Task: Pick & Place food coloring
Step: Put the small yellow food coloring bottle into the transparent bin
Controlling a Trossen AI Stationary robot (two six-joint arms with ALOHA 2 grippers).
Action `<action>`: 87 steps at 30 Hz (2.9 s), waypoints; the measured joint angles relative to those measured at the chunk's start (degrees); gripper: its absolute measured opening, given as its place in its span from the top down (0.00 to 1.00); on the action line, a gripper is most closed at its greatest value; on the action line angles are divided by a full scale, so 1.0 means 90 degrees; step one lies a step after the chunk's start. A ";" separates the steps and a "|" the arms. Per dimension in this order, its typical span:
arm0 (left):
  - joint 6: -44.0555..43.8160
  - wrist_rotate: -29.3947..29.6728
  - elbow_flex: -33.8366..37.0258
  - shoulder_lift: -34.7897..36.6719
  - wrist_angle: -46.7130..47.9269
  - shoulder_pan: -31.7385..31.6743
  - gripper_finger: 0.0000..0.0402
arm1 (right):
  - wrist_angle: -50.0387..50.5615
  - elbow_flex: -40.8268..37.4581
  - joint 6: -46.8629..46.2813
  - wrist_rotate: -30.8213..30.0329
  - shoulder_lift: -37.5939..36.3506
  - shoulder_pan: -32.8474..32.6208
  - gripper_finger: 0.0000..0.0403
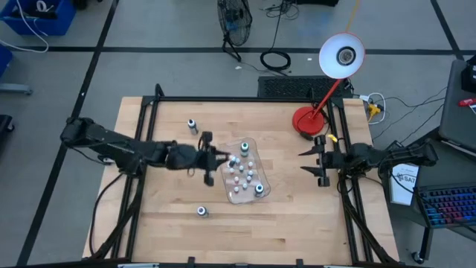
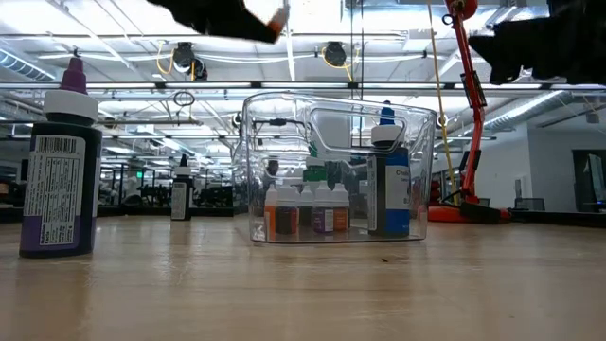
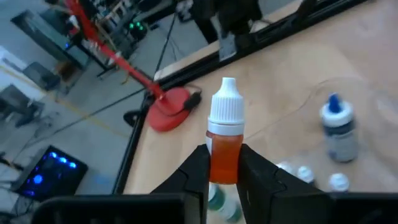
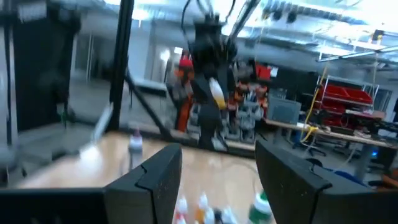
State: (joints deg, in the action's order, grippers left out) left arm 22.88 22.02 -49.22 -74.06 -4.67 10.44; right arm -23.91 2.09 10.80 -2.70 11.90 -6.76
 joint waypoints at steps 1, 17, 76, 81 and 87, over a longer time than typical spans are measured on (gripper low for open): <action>0.0000 -0.0133 0.0022 -0.0006 0.0002 -0.0167 0.85 | -0.0153 0.0000 -0.0207 -0.0015 0.0000 0.0000 0.52; 0.0158 -0.2829 0.0026 -0.1620 -0.2107 -0.1667 0.88 | -0.2148 0.0099 -0.1261 -0.1723 0.1661 0.0042 0.54; -0.0559 -0.1605 -0.1864 -0.1841 0.1902 -0.1163 0.88 | -0.1463 0.4367 -0.1177 -0.1501 0.7992 0.0442 0.55; -0.0559 -0.1606 -0.1864 -0.1843 0.1943 -0.1161 0.88 | -0.1543 0.4367 -0.1148 -0.1503 0.8059 0.0435 0.55; -0.0584 -0.1612 -0.1864 -0.1843 0.1935 -0.1241 0.88 | -0.1731 0.4472 -0.1095 -0.1333 0.8478 0.0434 0.55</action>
State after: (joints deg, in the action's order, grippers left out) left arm 17.63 7.51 -66.00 -90.65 12.75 -0.73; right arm -39.49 42.33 0.94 -14.70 88.20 -2.86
